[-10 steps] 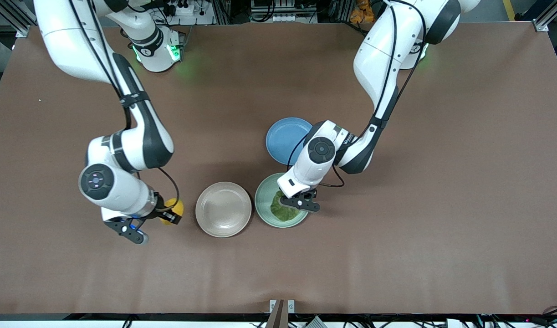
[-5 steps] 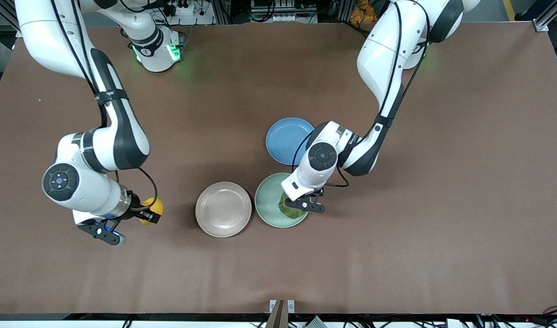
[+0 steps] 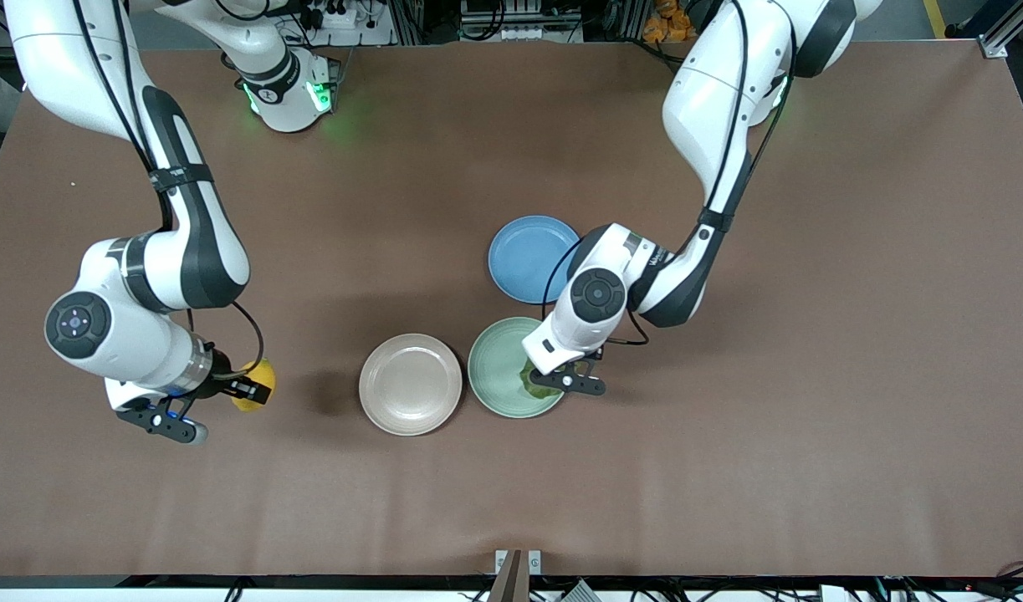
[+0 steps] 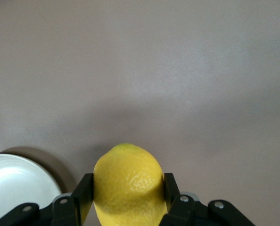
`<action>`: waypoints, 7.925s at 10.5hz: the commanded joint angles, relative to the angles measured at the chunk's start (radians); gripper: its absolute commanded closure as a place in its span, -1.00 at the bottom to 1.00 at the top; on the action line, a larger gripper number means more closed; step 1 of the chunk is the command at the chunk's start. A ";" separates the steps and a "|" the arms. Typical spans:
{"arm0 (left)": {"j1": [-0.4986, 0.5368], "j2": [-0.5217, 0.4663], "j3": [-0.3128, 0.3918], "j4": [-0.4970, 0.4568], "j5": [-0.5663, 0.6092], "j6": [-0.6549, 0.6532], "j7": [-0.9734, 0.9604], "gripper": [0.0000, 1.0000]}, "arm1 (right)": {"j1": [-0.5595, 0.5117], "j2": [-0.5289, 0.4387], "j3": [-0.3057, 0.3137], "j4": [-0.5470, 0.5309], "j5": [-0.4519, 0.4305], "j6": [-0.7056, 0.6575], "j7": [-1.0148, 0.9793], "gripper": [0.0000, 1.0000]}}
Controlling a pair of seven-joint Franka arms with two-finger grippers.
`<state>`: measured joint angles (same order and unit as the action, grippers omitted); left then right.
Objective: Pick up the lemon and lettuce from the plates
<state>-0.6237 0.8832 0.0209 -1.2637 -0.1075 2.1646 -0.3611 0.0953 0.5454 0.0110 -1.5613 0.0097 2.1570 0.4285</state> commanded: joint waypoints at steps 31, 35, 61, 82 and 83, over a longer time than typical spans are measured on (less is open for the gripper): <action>0.426 -0.122 0.027 -0.059 0.120 -0.516 0.344 1.00 | -0.209 -0.154 0.009 -0.465 -0.008 0.433 -0.333 -1.00; 0.427 -0.119 0.028 -0.059 0.153 -0.506 0.366 -1.00 | -0.209 -0.264 0.009 -0.473 -0.007 0.227 -0.321 -1.00; 0.469 -0.432 0.024 -0.162 0.109 -0.421 0.344 -1.00 | -0.200 -0.554 0.012 0.025 0.075 -0.693 -0.332 -1.00; 0.506 -0.914 0.027 -0.301 0.045 -0.606 0.343 -1.00 | -0.201 -0.532 0.010 0.053 0.039 -0.727 -0.335 -1.00; 0.507 -0.914 0.027 -0.299 0.052 -0.605 0.347 -1.00 | -0.201 -0.532 0.014 0.050 0.039 -0.729 -0.335 -1.00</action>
<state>-0.1288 -0.0330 0.0519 -1.5940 -0.0425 1.5927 -0.0194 -0.1007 0.0184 0.0138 -1.5057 0.0583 1.4336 0.1049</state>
